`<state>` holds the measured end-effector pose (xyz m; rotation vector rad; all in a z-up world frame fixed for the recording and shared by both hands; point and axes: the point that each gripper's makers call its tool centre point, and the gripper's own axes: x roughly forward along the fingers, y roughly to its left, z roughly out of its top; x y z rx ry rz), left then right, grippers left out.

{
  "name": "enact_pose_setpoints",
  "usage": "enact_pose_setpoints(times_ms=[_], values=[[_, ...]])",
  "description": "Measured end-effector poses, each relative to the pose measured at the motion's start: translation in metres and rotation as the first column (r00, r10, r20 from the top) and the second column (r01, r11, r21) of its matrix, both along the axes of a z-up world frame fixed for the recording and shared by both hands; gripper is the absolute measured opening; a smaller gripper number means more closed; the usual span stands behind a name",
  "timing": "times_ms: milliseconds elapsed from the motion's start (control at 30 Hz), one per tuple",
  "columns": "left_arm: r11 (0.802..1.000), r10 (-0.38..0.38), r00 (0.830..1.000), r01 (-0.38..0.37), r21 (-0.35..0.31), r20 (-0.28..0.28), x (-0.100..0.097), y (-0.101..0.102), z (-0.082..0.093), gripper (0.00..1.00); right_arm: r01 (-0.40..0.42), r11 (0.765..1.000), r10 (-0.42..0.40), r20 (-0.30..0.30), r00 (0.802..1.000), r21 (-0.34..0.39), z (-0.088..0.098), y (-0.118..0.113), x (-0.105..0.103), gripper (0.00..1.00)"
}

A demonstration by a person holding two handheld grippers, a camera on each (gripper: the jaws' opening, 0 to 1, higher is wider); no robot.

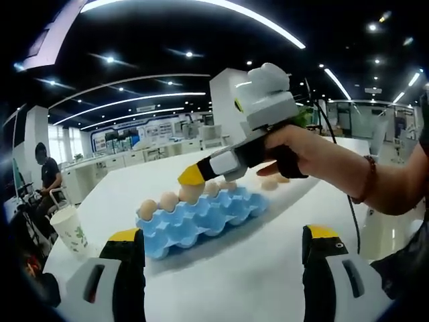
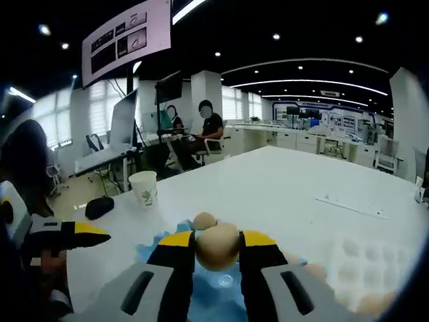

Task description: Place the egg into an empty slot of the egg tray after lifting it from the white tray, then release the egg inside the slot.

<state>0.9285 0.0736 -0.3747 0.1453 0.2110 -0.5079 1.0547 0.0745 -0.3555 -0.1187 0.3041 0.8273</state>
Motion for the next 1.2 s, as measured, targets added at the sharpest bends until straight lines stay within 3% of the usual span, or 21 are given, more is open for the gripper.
enact_pose_setpoints(times_ms=[633,1200], values=[[1.0,0.0,1.0,0.0,0.008,0.006,0.007,0.0,0.002,1.0,-0.114,0.993,0.114,-0.02,0.993,-0.026,-0.017,0.042,-0.005,0.27],[1.0,-0.006,1.0,0.006,0.002,-0.012,0.01,0.003,-0.007,1.0,-0.184,0.981,0.185,0.009,0.983,-0.067,-0.028,0.076,-0.005,0.27]])
